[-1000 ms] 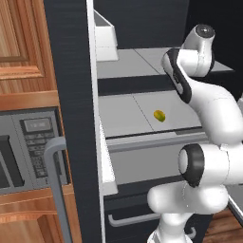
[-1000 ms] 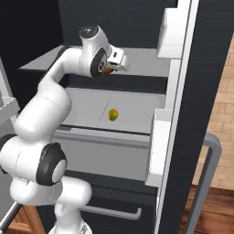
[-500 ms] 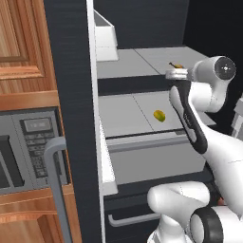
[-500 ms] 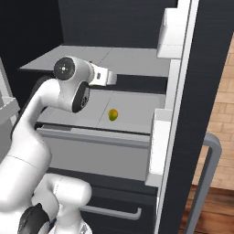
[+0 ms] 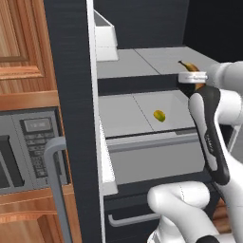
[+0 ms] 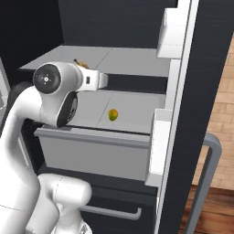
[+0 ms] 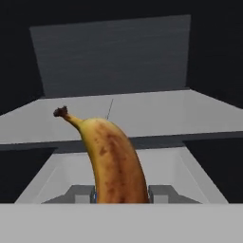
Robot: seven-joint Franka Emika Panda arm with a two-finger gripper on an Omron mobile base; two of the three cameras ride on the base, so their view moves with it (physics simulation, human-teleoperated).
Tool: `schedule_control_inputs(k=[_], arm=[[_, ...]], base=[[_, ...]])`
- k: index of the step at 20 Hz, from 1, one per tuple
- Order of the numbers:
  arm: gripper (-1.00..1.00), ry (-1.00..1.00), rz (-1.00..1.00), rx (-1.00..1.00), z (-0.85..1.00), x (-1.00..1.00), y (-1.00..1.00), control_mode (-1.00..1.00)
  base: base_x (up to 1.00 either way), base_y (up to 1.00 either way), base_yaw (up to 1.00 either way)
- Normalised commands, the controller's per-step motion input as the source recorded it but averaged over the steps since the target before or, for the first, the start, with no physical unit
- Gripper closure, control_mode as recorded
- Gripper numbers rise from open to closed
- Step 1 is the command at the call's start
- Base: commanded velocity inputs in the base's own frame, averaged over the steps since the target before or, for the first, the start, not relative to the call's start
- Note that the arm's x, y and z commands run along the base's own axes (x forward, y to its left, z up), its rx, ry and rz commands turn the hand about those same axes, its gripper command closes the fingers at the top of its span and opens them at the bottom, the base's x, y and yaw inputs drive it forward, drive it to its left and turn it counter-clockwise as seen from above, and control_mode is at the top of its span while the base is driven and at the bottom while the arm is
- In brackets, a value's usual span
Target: Retrieve the banana and mango from the fridge and place them into the bowl on the dining table.
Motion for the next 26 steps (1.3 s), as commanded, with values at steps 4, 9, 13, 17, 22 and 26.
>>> schedule_control_inputs(k=[4, 9, 13, 17, 22, 26], arm=[[1.0, 0.0, 0.03, 0.0, 0.32, -0.78, 0.0, -1.0], [1.0, 0.01, 0.0, 0.0, 0.0, -0.06, 0.01, 1.0], [1.0, 0.0, 0.0, 0.0, 0.0, 0.0, 0.0, 1.0], [1.0, 0.0, 0.0, 0.0, 0.0, 0.0, 0.0, 1.0], [1.0, 0.0, 0.0, 0.0, 0.0, 0.0, 0.0, 1.0], [1.0, 0.0, 0.0, 0.0, 0.0, 0.0, 0.0, 1.0]], base=[[0.0, 0.0, 0.0], [0.01, 0.02, 0.0], [-0.5, 0.0, 0.0], [-0.86, 0.0, 0.01], [-0.8, 0.0, 0.07], [-0.64, 0.0, 0.13]])
